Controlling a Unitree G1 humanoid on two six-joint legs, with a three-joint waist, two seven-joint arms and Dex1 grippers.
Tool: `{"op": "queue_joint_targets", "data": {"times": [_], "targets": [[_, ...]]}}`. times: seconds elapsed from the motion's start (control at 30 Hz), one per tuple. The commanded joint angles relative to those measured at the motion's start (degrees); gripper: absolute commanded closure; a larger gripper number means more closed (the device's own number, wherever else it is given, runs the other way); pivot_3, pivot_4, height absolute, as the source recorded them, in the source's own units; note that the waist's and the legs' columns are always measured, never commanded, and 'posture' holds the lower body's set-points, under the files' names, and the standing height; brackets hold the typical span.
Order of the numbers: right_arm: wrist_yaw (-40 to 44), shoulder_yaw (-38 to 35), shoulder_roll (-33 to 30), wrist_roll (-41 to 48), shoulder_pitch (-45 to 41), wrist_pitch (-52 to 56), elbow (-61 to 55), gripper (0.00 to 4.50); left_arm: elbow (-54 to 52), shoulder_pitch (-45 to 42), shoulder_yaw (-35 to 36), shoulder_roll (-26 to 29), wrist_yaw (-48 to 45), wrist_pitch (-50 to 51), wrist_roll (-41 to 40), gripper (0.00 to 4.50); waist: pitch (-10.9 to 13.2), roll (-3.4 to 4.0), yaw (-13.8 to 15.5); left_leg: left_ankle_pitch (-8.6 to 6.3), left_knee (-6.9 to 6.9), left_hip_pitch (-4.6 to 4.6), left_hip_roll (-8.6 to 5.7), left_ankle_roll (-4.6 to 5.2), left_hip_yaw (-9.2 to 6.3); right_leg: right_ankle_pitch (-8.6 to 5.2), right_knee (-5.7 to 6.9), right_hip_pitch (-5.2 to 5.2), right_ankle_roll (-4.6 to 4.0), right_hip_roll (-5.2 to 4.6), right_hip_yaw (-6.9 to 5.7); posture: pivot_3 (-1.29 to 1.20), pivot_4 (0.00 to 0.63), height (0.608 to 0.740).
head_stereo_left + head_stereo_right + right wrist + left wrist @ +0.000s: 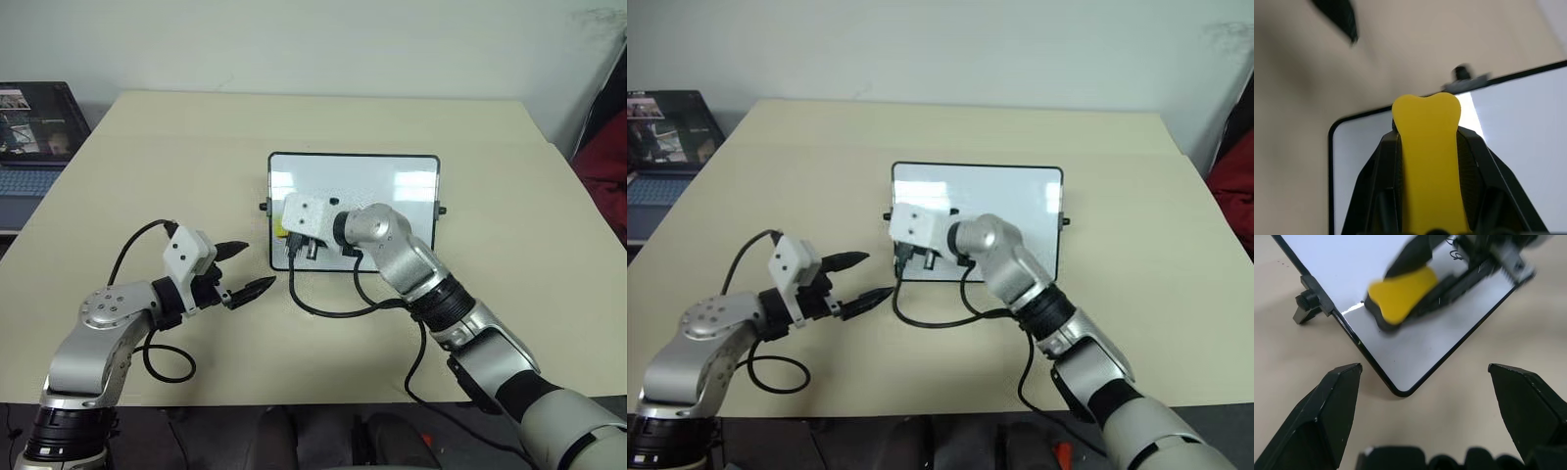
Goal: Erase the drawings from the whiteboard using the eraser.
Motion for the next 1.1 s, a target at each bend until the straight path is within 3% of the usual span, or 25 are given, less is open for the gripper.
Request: {"op": "queue_joint_targets", "data": {"times": [0.03,0.4,0.9,1.1], "targets": [[-3.4,-2.4,0.2,0.2,-2.7,-0.7,-0.4,3.35,-1.7,-0.6,0.3,0.0,-0.1,-0.4,-0.7,0.00,0.0,0.00,-0.1,0.00,0.00,0.00,0.00,0.00,0.01,0.00,0.00,-0.01,0.00,0.00,0.02,0.00,0.150,0.740],[-12.8,0.6,2.9,-2.8,-5.9,-11.9,16.7,3.35,-2.3,-0.2,0.1,-0.3,0.1,-0.4,-0.8,0.00,0.0,0.00,-0.2,0.00,0.00,0.00,-0.02,0.00,0.07,0.00,-0.01,-0.04,0.00,-0.01,0.08,0.00,0.150,0.740],[-6.5,4.9,-0.3,-6.1,-3.6,-10.8,18.6,3.35,-2.1,-0.4,0.3,0.2,-0.1,0.0,-1.1,0.00,0.0,-0.01,-0.1,0.01,0.04,0.06,-0.02,0.01,0.01,0.00,0.10,0.05,0.00,-0.01,0.00,0.00,0.150,0.740],[-2.5,1.9,-0.6,-2.3,-2.6,-6.0,11.3,3.35,-1.8,-0.6,0.2,0.6,-0.5,0.3,-1.1,0.00,0.0,-0.01,0.1,0.01,0.08,0.06,-0.03,0.01,0.01,0.00,0.09,0.13,0.00,-0.01,-0.06,0.00,0.150,0.740]]}}
